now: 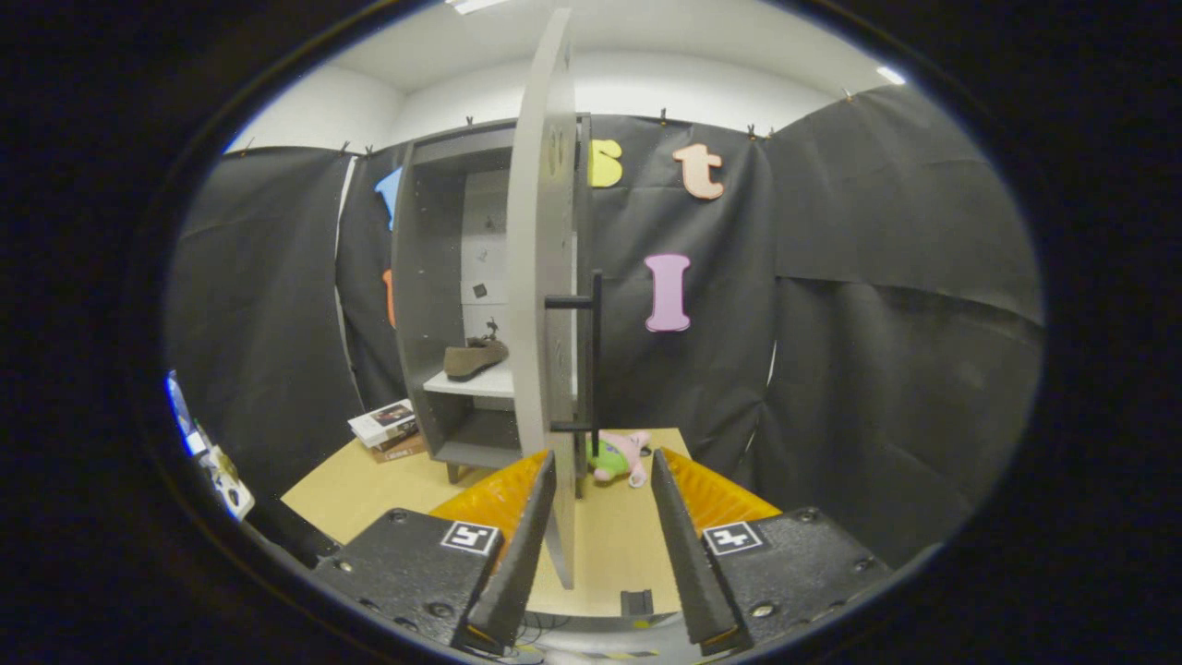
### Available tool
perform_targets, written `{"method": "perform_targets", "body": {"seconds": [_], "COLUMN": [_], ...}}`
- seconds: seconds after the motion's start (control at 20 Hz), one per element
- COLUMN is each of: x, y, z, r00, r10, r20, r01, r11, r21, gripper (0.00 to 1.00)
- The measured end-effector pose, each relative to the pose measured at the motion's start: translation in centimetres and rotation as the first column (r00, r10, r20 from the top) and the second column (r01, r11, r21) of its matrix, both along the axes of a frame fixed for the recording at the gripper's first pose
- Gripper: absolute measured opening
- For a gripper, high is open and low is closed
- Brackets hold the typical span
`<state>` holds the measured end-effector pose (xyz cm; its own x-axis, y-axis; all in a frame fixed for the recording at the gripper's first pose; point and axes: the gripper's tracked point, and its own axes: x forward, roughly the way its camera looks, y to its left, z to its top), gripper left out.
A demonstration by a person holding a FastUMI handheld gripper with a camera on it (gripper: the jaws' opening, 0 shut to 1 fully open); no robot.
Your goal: Open the shoe cabinet door, grab the shoes and put them into the shoe cabinet, then close the shoe cabinet door.
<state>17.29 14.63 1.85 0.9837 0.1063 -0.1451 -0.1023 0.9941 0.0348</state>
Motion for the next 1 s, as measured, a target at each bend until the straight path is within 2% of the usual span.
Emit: {"method": "perform_targets", "body": {"seconds": [0.05, 0.2, 0.5, 0.6, 0.8, 1.0], "x": [-0.3, -1.0, -1.2, -0.8, 4.2, 8.2], "y": [0.2, 1.7, 5.7, 7.6, 12.7, 16.1], "z": [-0.4, -2.4, -5.9, -8.5, -16.0, -22.9], "r00": [1.000, 0.998, 0.987, 0.981, 0.961, 0.919], "r10": [-0.005, -0.010, 0.080, 0.102, 0.114, 0.145], "r20": [-0.011, -0.069, -0.137, -0.167, -0.252, -0.367], "r01": [0.005, 0.010, -0.082, -0.105, -0.135, -0.149], "r11": [1.000, 1.000, 0.997, 0.994, 0.989, 0.989], "r21": [0.007, 0.005, -0.005, -0.010, -0.065, 0.019], "gripper": [0.74, 0.85, 0.85, 0.85, 0.86, 0.86]}}
